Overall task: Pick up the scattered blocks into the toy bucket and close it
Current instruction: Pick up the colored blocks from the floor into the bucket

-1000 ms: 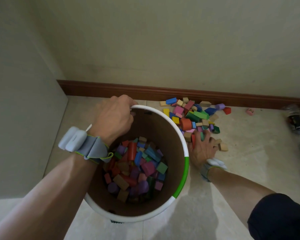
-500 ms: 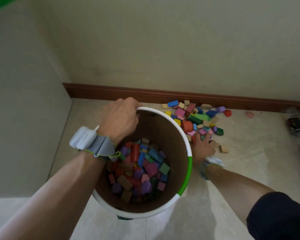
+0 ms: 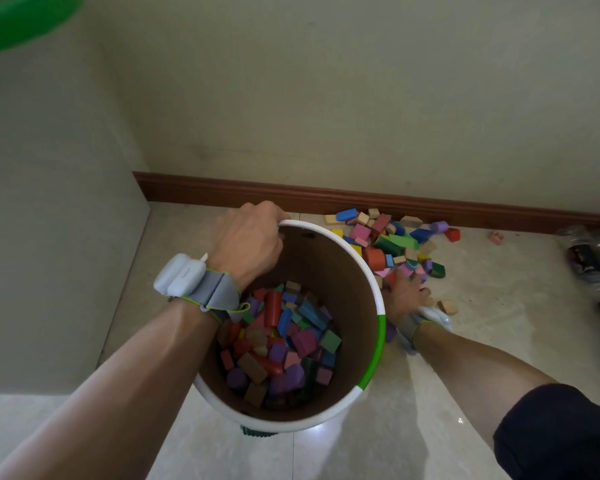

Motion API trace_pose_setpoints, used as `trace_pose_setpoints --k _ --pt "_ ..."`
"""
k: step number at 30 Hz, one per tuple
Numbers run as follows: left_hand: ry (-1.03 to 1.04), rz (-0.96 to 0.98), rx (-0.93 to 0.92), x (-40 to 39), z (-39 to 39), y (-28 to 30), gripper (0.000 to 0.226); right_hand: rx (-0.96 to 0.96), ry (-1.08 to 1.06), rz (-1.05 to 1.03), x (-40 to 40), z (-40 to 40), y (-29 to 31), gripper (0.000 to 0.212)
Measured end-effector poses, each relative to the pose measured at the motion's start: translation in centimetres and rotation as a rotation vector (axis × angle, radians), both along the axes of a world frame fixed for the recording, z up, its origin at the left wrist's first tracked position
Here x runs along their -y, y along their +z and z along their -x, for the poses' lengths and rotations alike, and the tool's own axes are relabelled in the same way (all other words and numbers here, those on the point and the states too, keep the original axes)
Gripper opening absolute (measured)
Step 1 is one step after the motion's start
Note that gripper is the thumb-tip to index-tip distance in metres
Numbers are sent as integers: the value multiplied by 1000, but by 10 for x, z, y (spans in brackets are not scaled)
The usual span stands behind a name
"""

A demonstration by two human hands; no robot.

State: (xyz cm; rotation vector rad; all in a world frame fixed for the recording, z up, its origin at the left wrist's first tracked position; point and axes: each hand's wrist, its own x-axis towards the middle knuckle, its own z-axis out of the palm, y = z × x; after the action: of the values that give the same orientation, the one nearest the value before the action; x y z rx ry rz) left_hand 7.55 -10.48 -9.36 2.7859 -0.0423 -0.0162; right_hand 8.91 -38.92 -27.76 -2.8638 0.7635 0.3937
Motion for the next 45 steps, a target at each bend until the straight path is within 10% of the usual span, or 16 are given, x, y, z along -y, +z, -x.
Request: trace_pose_setpoints --k 7,12,22,30,45 --pt "-6 9 -11 1 0 1 29 220 -216 -468 19 -5 34 16" --pt "0 19 -29 0 -1 3 27 132 -760 -1466 31 -21 99 11" --pt "-12 11 -65 0 -1 5 28 -154 -103 -2083 -5 -1 202 48" --pt "4 8 -48 0 3 8 27 -407 293 -2148 -59 28 253 39" --pt "2 12 -31 1 5 12 30 -414 590 -1286 -76 49 251 24"
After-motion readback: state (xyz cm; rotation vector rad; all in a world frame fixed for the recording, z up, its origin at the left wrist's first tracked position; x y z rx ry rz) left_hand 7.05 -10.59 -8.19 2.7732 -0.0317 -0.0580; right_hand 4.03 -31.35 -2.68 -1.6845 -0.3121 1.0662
